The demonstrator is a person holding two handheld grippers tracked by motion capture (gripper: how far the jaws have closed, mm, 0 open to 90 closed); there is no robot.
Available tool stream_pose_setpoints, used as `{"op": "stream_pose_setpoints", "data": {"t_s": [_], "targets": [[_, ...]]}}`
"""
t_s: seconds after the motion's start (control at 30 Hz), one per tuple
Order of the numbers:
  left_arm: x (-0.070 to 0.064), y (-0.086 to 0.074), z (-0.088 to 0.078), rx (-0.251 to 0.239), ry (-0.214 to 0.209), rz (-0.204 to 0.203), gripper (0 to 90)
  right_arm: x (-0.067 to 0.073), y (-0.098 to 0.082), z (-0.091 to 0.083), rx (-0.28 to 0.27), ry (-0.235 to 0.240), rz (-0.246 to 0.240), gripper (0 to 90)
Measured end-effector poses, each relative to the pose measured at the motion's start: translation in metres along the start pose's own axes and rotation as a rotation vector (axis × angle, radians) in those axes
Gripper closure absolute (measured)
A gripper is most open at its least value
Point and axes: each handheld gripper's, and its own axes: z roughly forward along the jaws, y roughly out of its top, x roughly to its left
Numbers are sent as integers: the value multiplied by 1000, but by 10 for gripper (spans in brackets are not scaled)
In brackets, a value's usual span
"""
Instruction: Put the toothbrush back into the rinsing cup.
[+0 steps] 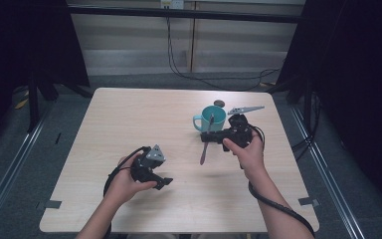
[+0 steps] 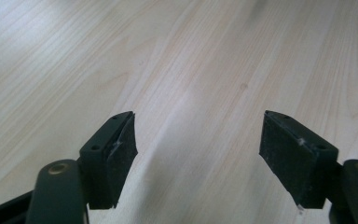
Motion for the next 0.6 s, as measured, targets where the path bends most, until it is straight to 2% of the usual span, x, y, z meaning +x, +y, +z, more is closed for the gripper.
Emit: {"op": "stream_pose_setpoints", "data": {"t_s": [0.07,0.2,0.23,0.27,0.43,0.6], "targets": [[0,-2,-1,-10,6,-8,247,0,0,-2,8,-12,-13,807],[0,-7,-5,-2,19,7,229,-2,1,-5,14,-31,-17,807],[-1,-8,-5,-15,26,-6,229,-2,1,-6,12,-36,-19,807],[0,-10,-6,-7,23,3,228,-3,1,-7,11,-40,-19,807],[4,-18,-5,-24,27,-35,215,-8,2,-12,17,-63,-9,807],[8,-26,-5,-29,50,-40,207,-11,4,-16,31,-80,-2,807]]}}
